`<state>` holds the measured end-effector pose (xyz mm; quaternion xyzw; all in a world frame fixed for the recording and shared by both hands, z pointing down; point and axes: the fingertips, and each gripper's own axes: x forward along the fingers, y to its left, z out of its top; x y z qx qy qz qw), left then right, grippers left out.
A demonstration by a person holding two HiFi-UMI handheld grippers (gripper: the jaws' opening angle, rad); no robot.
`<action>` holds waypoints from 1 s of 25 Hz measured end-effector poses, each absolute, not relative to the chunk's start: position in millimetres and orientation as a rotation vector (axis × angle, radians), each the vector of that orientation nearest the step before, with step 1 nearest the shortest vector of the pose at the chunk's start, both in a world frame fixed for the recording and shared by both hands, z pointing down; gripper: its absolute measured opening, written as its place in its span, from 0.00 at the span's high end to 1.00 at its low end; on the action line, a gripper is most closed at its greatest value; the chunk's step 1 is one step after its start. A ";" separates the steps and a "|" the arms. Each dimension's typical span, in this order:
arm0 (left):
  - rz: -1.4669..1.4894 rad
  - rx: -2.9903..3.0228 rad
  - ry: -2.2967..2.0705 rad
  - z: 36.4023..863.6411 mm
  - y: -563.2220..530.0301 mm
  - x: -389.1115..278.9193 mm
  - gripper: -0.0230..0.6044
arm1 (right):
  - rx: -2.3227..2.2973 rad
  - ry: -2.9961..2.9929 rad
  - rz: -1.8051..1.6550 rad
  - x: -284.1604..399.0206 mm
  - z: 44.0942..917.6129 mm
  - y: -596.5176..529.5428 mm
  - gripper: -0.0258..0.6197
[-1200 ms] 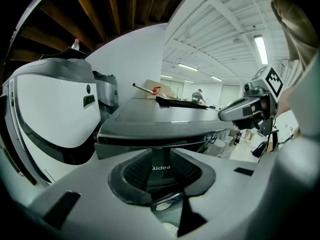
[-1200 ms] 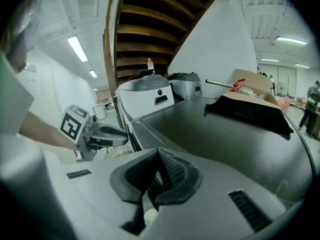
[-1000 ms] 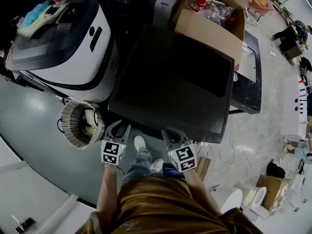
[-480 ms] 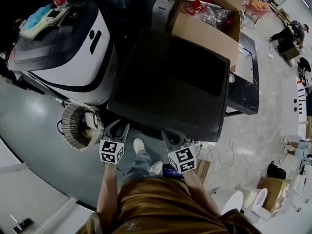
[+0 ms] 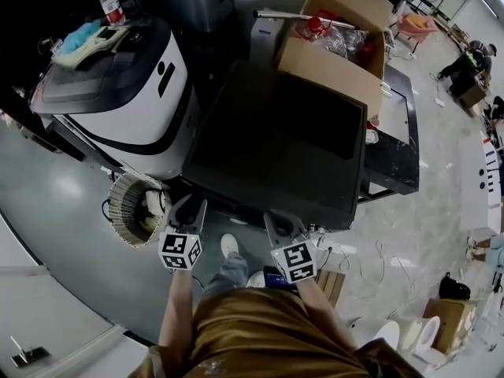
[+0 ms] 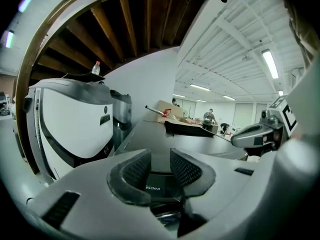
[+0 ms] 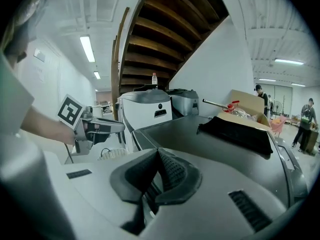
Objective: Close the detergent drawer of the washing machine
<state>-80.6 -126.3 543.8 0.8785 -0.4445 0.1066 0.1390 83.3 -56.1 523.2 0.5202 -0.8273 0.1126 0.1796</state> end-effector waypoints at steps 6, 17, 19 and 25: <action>0.195 2.572 -1.321 502.3 -100.8 -78.7 0.76 | 1.478 -2.379 0.256 77.0 502.4 -39.1 0.94; 0.135 2.572 -1.382 465.7 -63.4 -89.8 0.82 | 1.487 -2.413 0.197 60.0 484.7 -9.9 0.94; 0.125 2.576 -1.385 462.5 -58.3 -92.3 0.83 | 1.489 -2.415 0.190 57.4 483.6 -6.1 0.94; 0.132 2.572 -1.388 461.8 -49.6 -96.5 0.83 | 1.484 -2.409 0.165 51.6 479.1 0.9 0.94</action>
